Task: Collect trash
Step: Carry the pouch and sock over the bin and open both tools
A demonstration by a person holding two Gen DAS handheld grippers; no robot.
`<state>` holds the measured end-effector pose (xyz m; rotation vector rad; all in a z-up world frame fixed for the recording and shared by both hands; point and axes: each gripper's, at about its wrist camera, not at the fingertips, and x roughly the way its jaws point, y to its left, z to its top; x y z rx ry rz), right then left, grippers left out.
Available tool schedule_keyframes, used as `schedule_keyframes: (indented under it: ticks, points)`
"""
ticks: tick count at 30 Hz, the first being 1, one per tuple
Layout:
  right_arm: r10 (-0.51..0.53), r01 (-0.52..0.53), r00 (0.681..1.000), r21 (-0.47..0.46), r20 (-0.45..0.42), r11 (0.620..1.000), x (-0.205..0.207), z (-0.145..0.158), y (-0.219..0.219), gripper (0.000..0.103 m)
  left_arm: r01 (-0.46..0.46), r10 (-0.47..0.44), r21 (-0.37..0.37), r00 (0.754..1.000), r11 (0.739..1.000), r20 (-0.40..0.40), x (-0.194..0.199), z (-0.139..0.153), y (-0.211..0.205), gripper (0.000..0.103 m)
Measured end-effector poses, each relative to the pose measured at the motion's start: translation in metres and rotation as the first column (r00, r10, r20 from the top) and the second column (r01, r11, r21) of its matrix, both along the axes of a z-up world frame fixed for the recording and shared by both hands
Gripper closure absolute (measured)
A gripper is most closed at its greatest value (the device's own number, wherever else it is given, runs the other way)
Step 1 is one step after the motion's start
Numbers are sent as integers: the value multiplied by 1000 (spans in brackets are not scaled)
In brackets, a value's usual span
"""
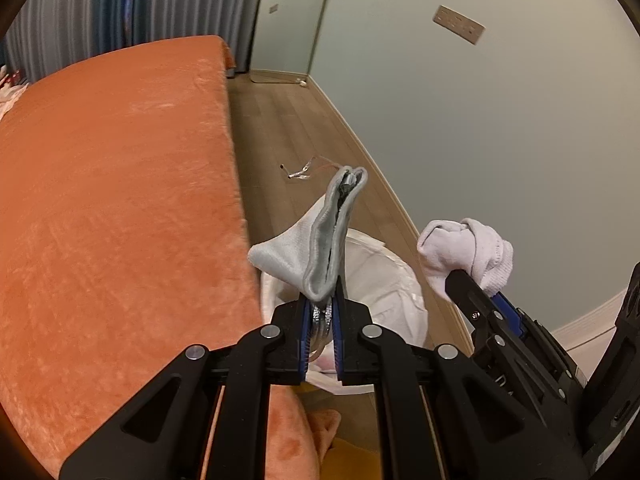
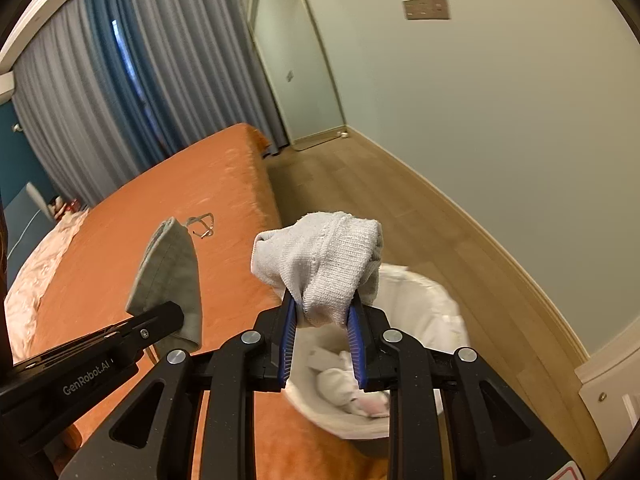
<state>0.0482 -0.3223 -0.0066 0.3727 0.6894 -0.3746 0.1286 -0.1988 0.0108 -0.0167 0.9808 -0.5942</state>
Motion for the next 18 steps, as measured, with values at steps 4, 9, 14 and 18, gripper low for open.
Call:
schedule_keyframes:
  ticks: [4, 9, 14, 18]
  points:
    - [-30, 31, 999, 8, -11, 1000, -4, -5, -15, 81, 51, -51, -1, 999, 999, -4, -4, -3, -24, 92]
    - [-47, 48, 998, 16, -29, 999, -3, -12, -24, 80, 16, -16, -4, 1000, 1000, -7, 2, -9, -29, 60]
    - [-45, 46, 998, 30, -44, 998, 6, -20, -26, 73, -32, 32, 15, 999, 999, -2, 12, -15, -16, 48]
    - [-23, 25, 998, 40, -58, 999, 17, -26, -20, 63, -61, 62, 31, 998, 998, -14, 20, -23, -2, 47]
